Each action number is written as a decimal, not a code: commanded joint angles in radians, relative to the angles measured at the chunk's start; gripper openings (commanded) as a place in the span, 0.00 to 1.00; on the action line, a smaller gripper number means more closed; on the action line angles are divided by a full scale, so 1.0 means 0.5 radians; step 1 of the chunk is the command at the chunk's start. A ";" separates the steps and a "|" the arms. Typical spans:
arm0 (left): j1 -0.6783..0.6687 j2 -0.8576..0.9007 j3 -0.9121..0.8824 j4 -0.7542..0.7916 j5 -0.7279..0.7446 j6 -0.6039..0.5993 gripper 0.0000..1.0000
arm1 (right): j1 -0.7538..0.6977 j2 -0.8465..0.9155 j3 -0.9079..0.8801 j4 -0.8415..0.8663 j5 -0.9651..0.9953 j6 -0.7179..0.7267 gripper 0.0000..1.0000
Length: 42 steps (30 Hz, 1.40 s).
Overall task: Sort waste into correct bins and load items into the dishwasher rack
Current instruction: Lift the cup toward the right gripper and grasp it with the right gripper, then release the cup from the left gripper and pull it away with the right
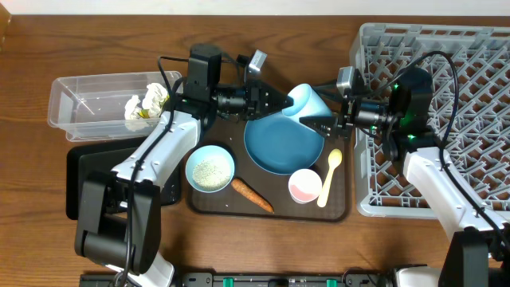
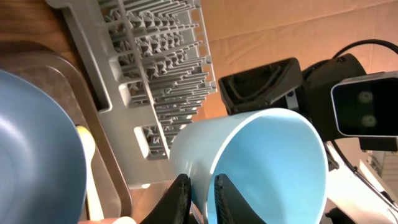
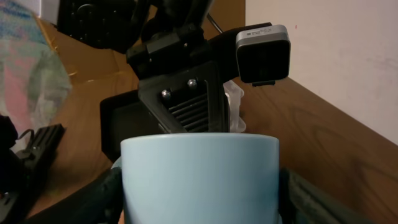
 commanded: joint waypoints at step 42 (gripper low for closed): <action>0.133 -0.047 0.022 0.320 0.158 -0.404 0.06 | 0.038 0.018 0.034 0.045 0.132 -0.066 0.80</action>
